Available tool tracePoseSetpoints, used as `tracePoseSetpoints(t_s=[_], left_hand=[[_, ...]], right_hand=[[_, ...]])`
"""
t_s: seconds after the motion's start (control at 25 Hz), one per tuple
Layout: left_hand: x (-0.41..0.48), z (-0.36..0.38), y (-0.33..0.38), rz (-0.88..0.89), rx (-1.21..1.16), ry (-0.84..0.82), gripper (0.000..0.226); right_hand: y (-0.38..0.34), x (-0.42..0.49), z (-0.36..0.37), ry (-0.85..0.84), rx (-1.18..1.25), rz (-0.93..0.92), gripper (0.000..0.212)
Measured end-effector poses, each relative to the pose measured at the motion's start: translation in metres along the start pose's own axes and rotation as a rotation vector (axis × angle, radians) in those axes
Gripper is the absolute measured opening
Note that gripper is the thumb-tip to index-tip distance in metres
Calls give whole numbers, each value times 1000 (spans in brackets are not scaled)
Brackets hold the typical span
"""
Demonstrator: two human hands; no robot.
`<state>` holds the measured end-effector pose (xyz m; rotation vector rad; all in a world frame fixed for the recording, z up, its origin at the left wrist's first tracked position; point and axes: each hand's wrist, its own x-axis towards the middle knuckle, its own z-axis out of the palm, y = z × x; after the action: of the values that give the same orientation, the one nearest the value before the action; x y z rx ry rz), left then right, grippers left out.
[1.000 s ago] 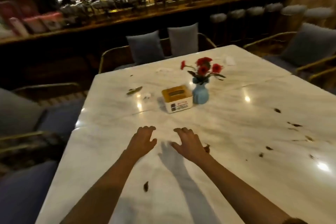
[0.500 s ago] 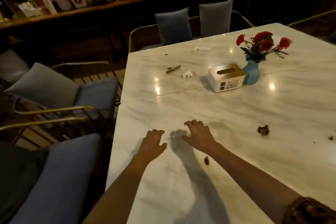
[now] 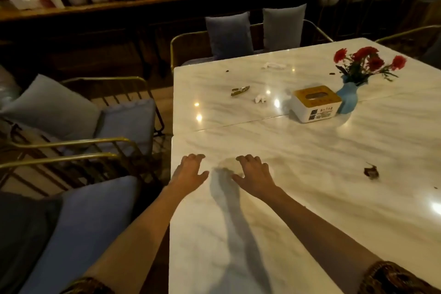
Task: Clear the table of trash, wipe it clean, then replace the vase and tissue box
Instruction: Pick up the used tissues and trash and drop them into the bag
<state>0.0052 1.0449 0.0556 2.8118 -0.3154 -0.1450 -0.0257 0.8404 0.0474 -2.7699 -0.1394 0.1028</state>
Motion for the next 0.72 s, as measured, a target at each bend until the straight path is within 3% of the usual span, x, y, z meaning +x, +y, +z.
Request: tracePoseSetpoints(t_s=[0.32, 0.72], left_hand=[[-5, -15, -54, 25, -23, -37, 53], [26, -75, -165, 230, 82, -153, 50]], right_hand=[[-68, 15, 32, -8, 47, 22, 54], [-179, 50, 67, 115, 70, 244, 59]])
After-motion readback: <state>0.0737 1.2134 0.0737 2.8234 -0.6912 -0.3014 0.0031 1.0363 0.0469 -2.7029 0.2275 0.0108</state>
